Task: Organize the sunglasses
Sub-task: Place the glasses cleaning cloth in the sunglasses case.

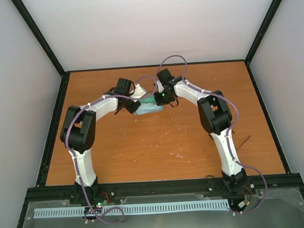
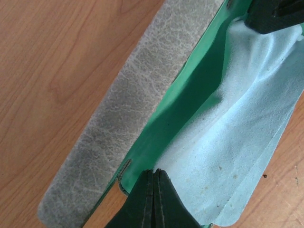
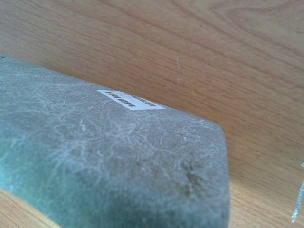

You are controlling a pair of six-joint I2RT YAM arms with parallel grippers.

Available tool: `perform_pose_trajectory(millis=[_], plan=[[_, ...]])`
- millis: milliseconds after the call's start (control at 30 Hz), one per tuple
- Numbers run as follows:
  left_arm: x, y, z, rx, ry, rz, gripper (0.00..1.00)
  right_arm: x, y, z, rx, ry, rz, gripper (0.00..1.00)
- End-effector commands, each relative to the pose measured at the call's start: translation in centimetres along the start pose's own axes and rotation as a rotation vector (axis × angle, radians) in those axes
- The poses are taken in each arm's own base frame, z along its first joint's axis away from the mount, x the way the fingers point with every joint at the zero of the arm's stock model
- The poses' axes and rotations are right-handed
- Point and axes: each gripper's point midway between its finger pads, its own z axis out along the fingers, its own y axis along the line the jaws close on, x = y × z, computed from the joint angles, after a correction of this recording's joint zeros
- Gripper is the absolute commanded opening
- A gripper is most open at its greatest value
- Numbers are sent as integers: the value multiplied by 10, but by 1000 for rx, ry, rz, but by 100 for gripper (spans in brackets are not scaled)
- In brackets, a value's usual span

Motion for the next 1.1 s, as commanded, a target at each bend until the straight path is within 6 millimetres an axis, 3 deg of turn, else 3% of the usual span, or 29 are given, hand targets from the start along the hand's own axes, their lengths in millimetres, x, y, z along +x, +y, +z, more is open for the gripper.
perform_pose_trajectory(millis=[0,167,600,733,933,1067], plan=[[-7,9,3,-10,-17,6,1,-10,3,-4,5,-32,-10,3],[-1,7,6,-8,0,-10,1,-11,3,-4,5,-38,-6,3],[-8,14,4,-43,-27,-8,2,-14,4,-6,3,-73,-8,3],[-3,11,6,-33,-12,-15,13,-11,3,-4,7,-59,-4,13],[-3,11,2,-38,-15,-21,23,-19,4,-11,15,-94,-9,13],[-5,12,-2,-48,-23,-29,31,-23,6,-20,18,-121,-8,20]])
